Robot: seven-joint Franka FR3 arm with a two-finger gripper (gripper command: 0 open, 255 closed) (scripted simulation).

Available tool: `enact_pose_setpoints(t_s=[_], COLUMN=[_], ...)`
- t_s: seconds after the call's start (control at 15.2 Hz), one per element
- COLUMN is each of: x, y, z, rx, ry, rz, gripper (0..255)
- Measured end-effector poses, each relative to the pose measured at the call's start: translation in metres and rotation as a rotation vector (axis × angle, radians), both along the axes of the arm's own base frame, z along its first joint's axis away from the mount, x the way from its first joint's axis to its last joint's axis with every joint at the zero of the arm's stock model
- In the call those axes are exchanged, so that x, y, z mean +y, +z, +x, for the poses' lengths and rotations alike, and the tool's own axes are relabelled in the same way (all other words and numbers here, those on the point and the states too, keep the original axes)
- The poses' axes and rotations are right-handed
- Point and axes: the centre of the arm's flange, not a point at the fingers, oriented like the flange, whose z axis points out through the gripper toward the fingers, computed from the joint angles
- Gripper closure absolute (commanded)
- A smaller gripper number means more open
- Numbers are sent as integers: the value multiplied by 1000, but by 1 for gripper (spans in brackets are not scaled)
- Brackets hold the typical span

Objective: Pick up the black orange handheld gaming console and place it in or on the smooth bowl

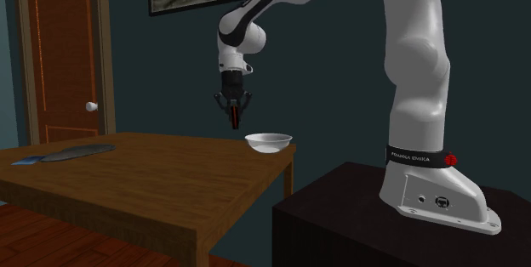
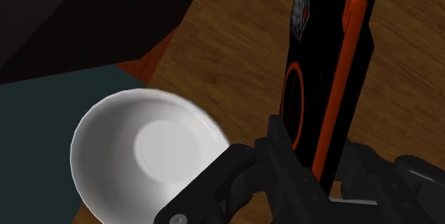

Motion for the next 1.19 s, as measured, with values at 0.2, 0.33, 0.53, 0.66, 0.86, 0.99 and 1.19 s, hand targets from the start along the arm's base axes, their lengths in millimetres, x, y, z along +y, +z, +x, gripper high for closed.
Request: enact_pose_setpoints(t_s=[0.2,0.33,0.53,0.66,0.86,0.99,1.19], x=[-7,-26,-68,-93,-131,-156,-168], y=[10,11,15,13,15,15,2], z=[0,-1,-5,-5,-14,-17,-17], rx=[0,0,0,0,0,0,1], ry=[0,-1,-2,-1,-1,-1,-1], rz=[0,0,0,0,0,0,0], gripper=[255,255,255,255,255,255,255])
